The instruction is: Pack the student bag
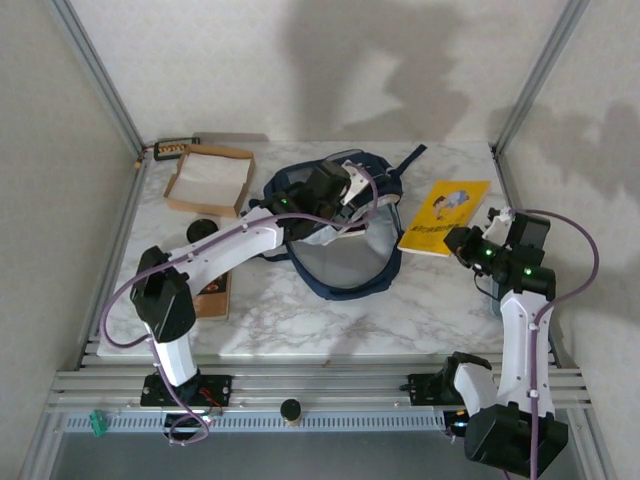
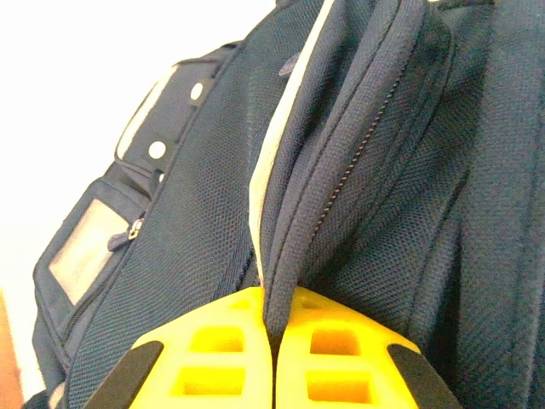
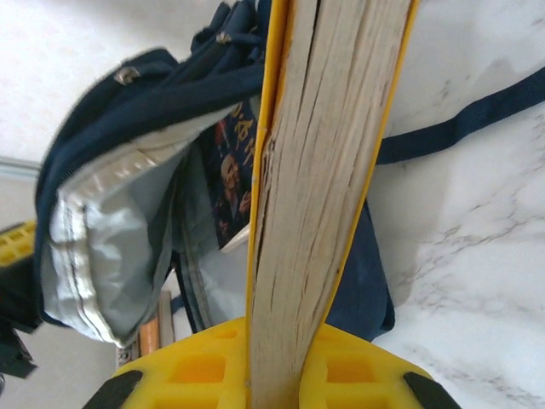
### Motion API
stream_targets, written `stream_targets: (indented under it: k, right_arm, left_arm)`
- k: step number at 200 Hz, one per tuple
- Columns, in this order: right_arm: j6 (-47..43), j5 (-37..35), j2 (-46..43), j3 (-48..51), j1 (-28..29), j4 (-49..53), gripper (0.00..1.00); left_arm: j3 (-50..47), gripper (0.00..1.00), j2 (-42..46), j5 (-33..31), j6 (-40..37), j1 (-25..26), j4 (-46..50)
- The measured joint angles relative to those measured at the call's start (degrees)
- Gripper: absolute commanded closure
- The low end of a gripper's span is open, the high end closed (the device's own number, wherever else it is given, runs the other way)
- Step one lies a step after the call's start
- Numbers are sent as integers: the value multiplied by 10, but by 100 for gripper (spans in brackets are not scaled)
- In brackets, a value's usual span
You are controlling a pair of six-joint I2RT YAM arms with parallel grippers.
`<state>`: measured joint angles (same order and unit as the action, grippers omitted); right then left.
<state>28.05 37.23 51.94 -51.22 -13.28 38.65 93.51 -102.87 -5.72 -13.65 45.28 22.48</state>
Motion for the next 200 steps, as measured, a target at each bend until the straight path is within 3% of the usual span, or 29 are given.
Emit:
stream_targets:
  k: [72,107,138,179,200]
  right_arm:
    - [109,52,51,126,251,-169,100]
    - [162,43,163,148,323,-327,98]
    - [163,32,307,121,339,-438,95]
    - [132,-29,423,38,339,-495,48]
    - [107,-68,432,9,339,-477,36]
  left_arm:
    - [18,100,6,-1,5,0,23]
    - [26,100,6,0,23,0,28]
    - [27,100,6,2,34,0,31]
    - [27,100,6,8,45,0,31]
    - [27,100,6,7,47,0,30]
